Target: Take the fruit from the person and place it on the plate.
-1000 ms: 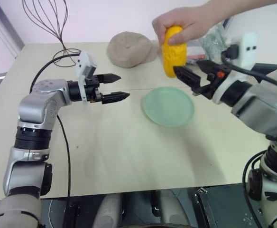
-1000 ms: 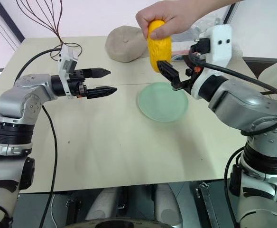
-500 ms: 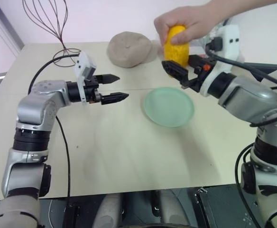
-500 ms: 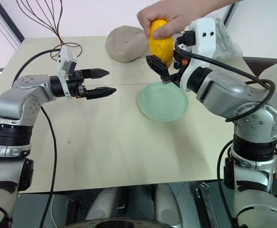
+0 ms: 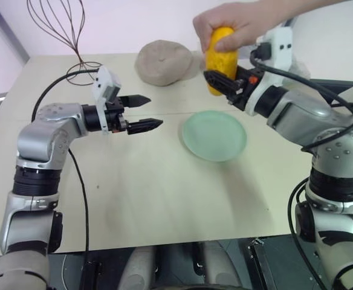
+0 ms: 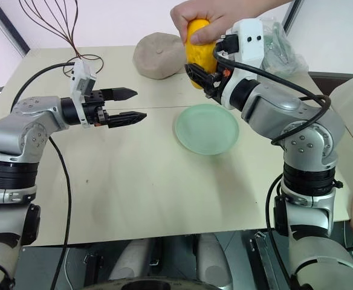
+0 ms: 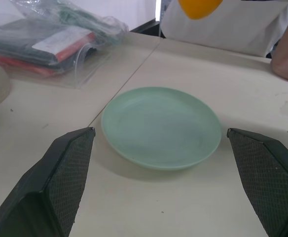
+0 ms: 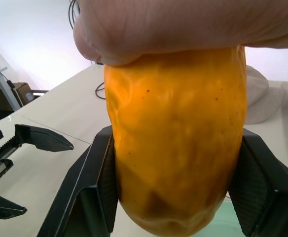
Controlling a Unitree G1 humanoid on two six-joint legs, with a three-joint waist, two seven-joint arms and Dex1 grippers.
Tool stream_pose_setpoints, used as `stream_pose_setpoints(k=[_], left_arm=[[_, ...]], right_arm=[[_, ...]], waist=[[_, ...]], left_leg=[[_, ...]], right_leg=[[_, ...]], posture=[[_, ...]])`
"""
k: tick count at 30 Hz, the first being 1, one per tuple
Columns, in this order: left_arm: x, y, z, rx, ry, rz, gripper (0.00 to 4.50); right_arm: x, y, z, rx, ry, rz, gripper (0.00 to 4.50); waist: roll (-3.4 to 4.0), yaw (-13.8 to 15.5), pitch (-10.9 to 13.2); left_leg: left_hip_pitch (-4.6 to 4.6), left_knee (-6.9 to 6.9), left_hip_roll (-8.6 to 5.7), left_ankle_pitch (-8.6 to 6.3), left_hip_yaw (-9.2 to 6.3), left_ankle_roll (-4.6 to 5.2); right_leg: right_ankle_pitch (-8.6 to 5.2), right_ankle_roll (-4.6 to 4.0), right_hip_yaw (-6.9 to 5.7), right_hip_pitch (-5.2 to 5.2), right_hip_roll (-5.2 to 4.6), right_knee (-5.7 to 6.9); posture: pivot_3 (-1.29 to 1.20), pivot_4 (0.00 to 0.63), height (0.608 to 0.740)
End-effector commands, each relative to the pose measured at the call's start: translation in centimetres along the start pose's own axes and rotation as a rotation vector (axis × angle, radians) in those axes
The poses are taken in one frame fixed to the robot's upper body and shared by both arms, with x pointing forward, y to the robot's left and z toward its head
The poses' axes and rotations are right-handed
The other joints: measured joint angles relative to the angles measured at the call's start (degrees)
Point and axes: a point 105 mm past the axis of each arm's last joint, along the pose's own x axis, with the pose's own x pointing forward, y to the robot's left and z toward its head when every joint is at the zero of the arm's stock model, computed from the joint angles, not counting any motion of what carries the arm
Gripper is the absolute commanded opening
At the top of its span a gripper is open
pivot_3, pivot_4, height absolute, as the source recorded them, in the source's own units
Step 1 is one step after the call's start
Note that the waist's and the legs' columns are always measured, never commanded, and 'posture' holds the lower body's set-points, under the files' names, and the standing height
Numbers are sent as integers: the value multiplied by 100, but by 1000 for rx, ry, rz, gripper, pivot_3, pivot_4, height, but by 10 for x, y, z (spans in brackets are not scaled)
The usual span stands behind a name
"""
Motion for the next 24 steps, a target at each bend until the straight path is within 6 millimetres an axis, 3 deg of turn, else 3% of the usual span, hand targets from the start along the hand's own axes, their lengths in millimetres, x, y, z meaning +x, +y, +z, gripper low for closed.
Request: stream_pose_setpoints(k=[1,7,14,18,24], left_arm=[[-5,-1,12,34,-34,8,4500],[-4,1,12,35,-33,10,4500],[-3,6,14,39,-31,28,4500],[-2,7,13,40,-25,32,4500],[-1,8,11,37,-18,39,4500]], right_arm=[[-2,9,17,-26,-56,37,2293],[-8,7,2,-30,-11,38,2293],[-14,-2,-65,61,153,-33,2293],[-19,-15,-91,62,220,-107,2293],[-24,-34,-116,43,281,-200,2293]], waist=[[0,-2,0],[0,1,0],[0,15,0],[0,7,0],[0,2,0]], left_leg=[[0,0,0,0,0,0],[0,-1,0,0,0,0],[0,-1,-1,0,0,0],[0,-1,-1,0,0,0],[0,-2,-1,0,1,0]], right_leg=[[0,0,0,0,0,0],[0,0,0,-1,0,0],[0,0,1,1,-2,-1],[0,0,0,0,0,0],[0,0,-3,-2,3,1]], posture=[[0,150,740],[0,150,740],[0,150,740],[0,150,740],[0,150,740]])
